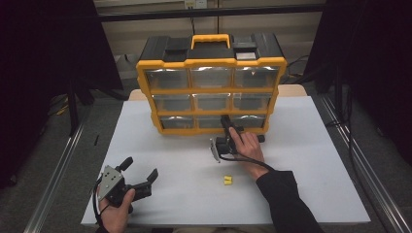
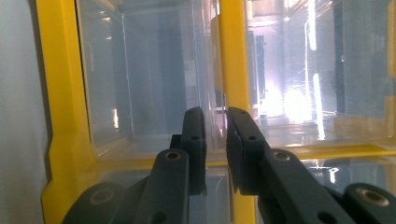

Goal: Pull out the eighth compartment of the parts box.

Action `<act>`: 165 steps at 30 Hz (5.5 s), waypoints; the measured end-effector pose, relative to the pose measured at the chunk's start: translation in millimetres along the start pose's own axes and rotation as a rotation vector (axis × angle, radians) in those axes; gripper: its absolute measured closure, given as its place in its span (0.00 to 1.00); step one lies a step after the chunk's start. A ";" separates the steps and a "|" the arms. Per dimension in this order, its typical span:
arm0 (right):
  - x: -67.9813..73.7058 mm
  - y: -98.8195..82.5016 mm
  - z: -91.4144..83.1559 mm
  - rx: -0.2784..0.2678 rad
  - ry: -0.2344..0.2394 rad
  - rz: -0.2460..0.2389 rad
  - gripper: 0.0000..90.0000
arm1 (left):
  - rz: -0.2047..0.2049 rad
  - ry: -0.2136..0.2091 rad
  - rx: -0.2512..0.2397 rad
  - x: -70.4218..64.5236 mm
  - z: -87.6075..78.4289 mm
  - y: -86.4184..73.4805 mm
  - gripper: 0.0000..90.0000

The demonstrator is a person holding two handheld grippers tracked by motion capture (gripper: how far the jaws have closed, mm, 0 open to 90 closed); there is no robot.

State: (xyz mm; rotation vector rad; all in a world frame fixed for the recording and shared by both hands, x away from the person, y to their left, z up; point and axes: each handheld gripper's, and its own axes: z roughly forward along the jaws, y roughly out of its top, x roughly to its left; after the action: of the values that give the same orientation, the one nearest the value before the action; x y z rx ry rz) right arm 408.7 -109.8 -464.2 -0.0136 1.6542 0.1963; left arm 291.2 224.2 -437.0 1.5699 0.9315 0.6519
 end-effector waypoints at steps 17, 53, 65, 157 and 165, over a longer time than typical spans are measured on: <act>-1.2 2.4 -12.0 -0.013 0.002 -0.009 0.88 | 0.000 -0.002 -0.005 -0.6 0.0 -0.1 0.03; 1.1 2.8 -33.1 -0.045 0.008 0.011 0.88 | -0.002 -0.006 -0.004 -1.0 0.4 -0.2 0.03; 2.0 3.3 -38.8 -0.055 0.011 0.007 0.88 | -0.002 -0.007 -0.004 -0.9 0.4 -0.2 0.03; -2.2 0.5 -81.4 -0.146 0.089 0.157 0.63 | -0.001 -0.015 0.005 -1.3 1.2 -0.3 0.03; -12.6 -6.4 -77.9 -0.138 0.128 0.382 0.26 | 0.002 -0.016 0.009 -1.2 1.1 -0.3 0.03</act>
State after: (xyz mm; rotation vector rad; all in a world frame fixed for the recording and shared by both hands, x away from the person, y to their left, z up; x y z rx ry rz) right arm 333.8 -128.0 -446.3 0.1900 1.7569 0.6108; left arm 291.5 222.6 -437.4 1.5820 0.9224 0.6366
